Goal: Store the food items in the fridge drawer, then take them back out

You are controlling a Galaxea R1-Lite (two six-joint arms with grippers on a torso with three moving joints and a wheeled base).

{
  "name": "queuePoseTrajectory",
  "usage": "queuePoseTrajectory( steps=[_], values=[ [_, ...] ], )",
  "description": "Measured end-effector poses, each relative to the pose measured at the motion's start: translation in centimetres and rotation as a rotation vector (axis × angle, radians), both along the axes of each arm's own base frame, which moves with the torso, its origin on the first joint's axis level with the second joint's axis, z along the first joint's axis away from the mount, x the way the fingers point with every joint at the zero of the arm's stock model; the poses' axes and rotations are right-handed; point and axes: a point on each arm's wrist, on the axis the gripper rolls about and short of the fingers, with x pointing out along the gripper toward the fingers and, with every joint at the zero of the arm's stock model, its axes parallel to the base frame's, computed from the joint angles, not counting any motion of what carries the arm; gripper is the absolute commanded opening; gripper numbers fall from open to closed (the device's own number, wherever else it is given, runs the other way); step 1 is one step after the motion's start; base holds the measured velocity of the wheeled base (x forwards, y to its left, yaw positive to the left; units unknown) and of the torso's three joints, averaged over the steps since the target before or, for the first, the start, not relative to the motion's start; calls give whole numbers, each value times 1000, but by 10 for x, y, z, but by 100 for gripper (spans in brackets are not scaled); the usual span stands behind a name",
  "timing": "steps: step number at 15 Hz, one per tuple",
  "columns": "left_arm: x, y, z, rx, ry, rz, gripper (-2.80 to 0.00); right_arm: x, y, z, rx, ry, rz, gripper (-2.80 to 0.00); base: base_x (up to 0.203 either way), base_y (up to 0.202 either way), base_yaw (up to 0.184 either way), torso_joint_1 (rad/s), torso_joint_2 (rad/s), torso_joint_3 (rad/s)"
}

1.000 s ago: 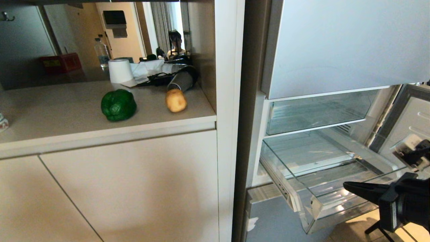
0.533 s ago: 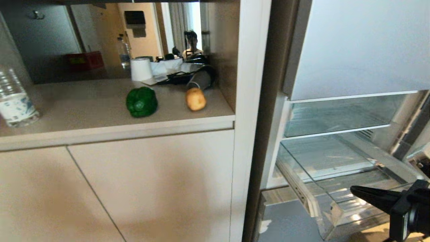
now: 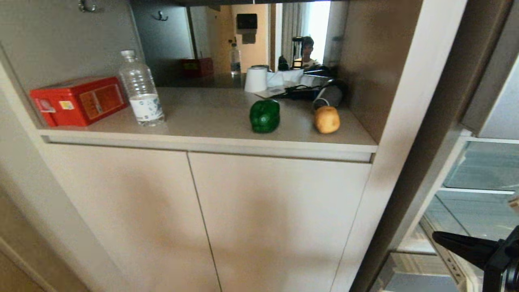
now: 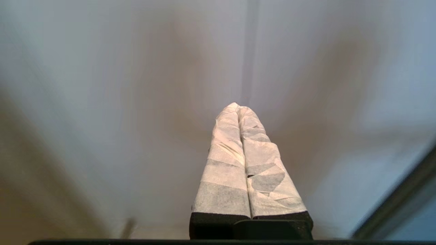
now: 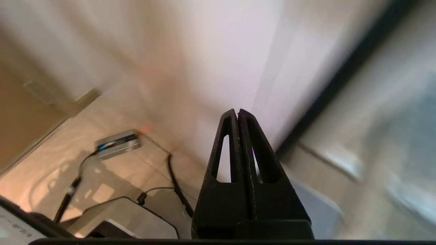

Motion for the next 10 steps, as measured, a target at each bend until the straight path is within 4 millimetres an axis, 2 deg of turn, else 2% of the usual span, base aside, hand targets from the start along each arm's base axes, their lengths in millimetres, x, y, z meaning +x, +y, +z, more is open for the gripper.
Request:
queuePoseTrajectory(
  steps=[2,5,8,10],
  values=[
    [0,0,0,0,0,0,-280,-1,0,2,3,-11,10,-280,3,-1,121,4,3,3],
    [0,0,0,0,0,0,-280,8,10,23,30,-60,62,-280,1,0,21,0,-1,2],
    [0,0,0,0,0,0,-280,30,33,44,65,-60,69,-280,0,0,0,0,0,0],
    [0,0,0,0,0,0,-280,47,57,53,80,-57,11,-280,0,0,0,0,0,0]
  ],
)
